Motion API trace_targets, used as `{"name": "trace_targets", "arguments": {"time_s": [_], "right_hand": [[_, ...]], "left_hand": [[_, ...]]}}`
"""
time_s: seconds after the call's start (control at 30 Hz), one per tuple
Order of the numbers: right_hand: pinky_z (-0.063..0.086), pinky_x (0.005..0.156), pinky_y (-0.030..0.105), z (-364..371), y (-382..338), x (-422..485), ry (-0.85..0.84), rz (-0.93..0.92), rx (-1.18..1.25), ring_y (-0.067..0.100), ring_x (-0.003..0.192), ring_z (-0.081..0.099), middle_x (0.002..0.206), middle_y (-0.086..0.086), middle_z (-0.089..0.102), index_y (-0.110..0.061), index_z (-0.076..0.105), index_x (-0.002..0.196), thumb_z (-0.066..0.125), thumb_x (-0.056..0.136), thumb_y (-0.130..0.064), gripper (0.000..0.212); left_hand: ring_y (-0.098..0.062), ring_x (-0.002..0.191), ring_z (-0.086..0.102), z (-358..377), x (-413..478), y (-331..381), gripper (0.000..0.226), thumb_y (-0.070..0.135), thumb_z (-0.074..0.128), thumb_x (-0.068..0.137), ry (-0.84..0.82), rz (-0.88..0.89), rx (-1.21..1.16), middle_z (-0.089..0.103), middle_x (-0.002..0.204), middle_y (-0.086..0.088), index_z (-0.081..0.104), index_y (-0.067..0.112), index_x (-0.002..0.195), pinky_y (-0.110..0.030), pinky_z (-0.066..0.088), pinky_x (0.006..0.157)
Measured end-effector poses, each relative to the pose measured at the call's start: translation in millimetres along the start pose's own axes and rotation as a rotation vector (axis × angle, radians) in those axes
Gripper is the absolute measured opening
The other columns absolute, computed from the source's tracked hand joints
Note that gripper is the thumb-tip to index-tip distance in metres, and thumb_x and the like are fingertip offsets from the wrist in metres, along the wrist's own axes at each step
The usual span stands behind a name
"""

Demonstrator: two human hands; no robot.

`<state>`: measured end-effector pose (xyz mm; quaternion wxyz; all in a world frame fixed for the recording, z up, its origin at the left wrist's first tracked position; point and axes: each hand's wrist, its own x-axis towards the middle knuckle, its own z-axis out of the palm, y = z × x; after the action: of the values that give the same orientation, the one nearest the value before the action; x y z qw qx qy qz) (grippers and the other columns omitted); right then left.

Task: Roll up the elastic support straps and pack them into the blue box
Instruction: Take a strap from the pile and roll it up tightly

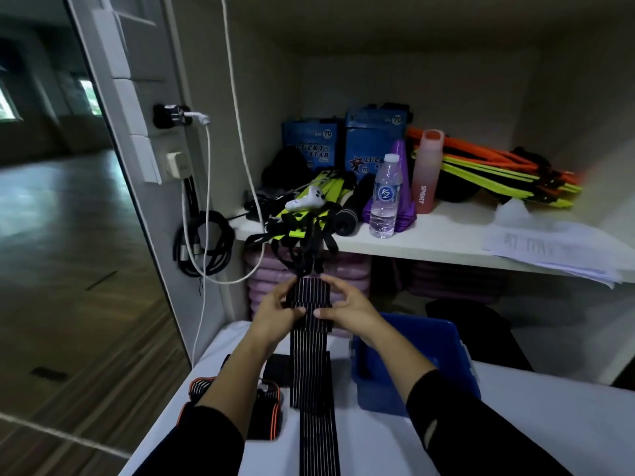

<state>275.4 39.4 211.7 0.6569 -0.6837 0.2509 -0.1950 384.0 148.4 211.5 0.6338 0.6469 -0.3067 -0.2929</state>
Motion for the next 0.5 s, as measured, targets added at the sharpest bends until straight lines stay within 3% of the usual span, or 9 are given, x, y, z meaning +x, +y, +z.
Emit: {"name": "trace_targets", "arguments": {"time_s": [0.1, 0.2, 0.3, 0.4, 0.5], "right_hand": [[0.057, 0.067, 0.020, -2.6, -19.6, 11.4, 0.024, -0.062, -0.011, 0.013, 0.087, 0.063, 0.120, 0.009, 0.059, -0.019, 0.042, 0.138, 0.064, 0.078, 0.012, 0.071], [0.056, 0.081, 0.031, -2.3, -18.4, 10.2, 0.036, -0.079, -0.039, 0.016, 0.094, 0.064, 0.125, 0.009, 0.056, -0.022, 0.042, 0.138, 0.066, 0.077, 0.010, 0.073], [0.057, 0.081, 0.033, 0.5, 9.2, -4.3, 0.006, -0.028, -0.045, 0.019, 0.099, 0.064, 0.119, 0.010, 0.060, -0.025, 0.044, 0.137, 0.068, 0.077, 0.008, 0.072], [0.057, 0.079, 0.029, 5.5, 54.1, -27.8, -0.003, 0.056, -0.039, 0.020, 0.100, 0.064, 0.121, 0.009, 0.058, -0.025, 0.042, 0.138, 0.069, 0.077, 0.006, 0.074], [0.057, 0.073, 0.025, 12.6, 104.6, -62.5, -0.028, 0.176, -0.053, 0.020, 0.087, 0.066, 0.107, 0.013, 0.062, -0.027, 0.042, 0.138, 0.069, 0.078, 0.005, 0.073]], "left_hand": [[-0.026, 0.102, 0.059, -2.6, 14.3, 13.1, 0.063, -0.014, 0.051, 0.084, 0.001, 0.037, -0.041, 0.058, 0.119, -0.012, 0.040, 0.018, 0.138, -0.044, 0.051, 0.089], [-0.025, 0.104, 0.060, -6.4, 14.4, 7.9, 0.065, -0.014, 0.053, 0.083, -0.005, 0.060, -0.043, 0.056, 0.125, -0.011, 0.040, 0.019, 0.138, -0.042, 0.052, 0.086], [-0.030, 0.108, 0.060, -9.4, -0.8, -21.7, 0.066, -0.013, 0.056, 0.081, -0.012, 0.027, 0.002, 0.056, 0.126, -0.014, 0.043, 0.021, 0.136, -0.035, 0.055, 0.083], [-0.030, 0.095, 0.064, -8.2, -29.7, -60.4, 0.063, -0.015, 0.054, 0.081, -0.047, -0.084, -0.019, 0.062, 0.116, -0.016, 0.046, 0.020, 0.133, -0.036, 0.056, 0.074], [-0.021, 0.090, 0.065, -4.8, -63.9, -105.3, 0.062, -0.020, 0.050, 0.080, -0.095, -0.185, -0.033, 0.063, 0.113, -0.009, 0.046, 0.019, 0.128, -0.033, 0.057, 0.072]]}}
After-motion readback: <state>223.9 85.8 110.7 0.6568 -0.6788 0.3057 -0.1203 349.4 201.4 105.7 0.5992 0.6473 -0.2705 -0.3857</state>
